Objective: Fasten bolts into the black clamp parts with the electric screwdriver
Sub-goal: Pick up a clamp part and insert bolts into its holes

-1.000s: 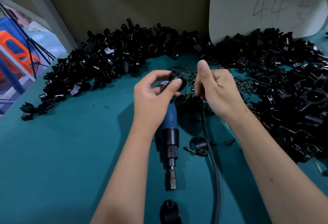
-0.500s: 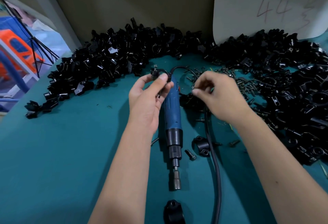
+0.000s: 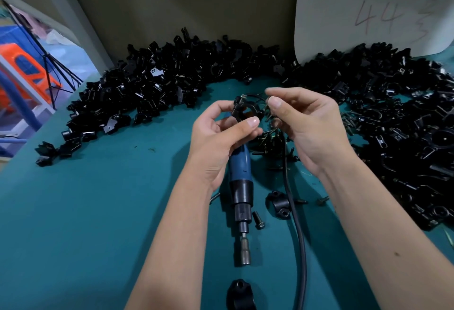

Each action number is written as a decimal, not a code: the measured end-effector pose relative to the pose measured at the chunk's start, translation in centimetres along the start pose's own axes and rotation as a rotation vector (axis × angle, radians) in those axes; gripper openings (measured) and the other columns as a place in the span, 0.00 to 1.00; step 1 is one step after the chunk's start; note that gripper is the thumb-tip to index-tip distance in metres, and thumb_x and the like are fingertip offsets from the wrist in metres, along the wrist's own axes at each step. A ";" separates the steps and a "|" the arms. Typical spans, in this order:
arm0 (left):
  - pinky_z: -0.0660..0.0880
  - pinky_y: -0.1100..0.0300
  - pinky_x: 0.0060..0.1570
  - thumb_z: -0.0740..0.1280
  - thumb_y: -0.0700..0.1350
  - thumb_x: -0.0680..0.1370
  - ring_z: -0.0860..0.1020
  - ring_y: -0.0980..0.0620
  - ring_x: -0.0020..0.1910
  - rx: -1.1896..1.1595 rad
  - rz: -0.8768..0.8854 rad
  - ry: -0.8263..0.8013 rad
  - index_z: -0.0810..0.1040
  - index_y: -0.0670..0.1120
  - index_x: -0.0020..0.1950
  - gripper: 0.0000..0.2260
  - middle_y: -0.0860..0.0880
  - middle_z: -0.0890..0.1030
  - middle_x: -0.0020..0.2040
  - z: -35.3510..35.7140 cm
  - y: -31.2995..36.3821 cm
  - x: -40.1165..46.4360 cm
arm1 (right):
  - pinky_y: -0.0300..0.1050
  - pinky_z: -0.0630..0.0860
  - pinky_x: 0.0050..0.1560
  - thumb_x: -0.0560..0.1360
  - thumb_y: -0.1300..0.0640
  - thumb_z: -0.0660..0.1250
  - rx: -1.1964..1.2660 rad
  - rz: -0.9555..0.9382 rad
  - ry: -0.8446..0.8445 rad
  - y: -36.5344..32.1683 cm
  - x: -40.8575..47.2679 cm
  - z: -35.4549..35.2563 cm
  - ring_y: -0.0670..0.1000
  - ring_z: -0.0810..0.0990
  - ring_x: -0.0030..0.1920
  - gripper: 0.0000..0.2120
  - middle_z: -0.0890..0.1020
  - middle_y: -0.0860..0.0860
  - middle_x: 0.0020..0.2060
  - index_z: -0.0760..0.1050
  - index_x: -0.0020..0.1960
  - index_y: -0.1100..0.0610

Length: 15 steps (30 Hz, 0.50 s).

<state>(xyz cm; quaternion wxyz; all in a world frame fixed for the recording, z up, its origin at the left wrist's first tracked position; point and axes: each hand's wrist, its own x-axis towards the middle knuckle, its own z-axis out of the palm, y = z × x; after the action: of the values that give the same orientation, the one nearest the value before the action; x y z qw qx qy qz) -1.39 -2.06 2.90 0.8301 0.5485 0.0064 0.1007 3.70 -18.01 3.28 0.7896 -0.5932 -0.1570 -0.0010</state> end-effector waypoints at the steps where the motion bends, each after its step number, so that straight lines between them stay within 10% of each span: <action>1: 0.81 0.63 0.43 0.78 0.37 0.67 0.85 0.47 0.37 0.005 0.000 -0.004 0.79 0.42 0.51 0.15 0.45 0.83 0.39 0.0 0.0 0.0 | 0.37 0.78 0.43 0.76 0.64 0.75 0.019 0.003 -0.004 0.0 0.0 0.0 0.47 0.82 0.43 0.08 0.87 0.50 0.43 0.88 0.49 0.52; 15: 0.82 0.62 0.44 0.77 0.32 0.72 0.85 0.46 0.38 0.007 -0.023 -0.010 0.79 0.41 0.52 0.12 0.42 0.82 0.42 -0.3 -0.1 0.1 | 0.39 0.78 0.41 0.78 0.69 0.71 -0.007 -0.071 -0.053 0.1 0.1 -0.5 0.50 0.82 0.42 0.10 0.88 0.55 0.48 0.86 0.51 0.57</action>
<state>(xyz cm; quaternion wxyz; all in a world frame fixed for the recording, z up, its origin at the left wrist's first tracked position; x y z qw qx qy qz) -1.33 -1.78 2.68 0.8292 0.5520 0.0088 0.0882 3.90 -18.44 3.10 0.7824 -0.5901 -0.1988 -0.0138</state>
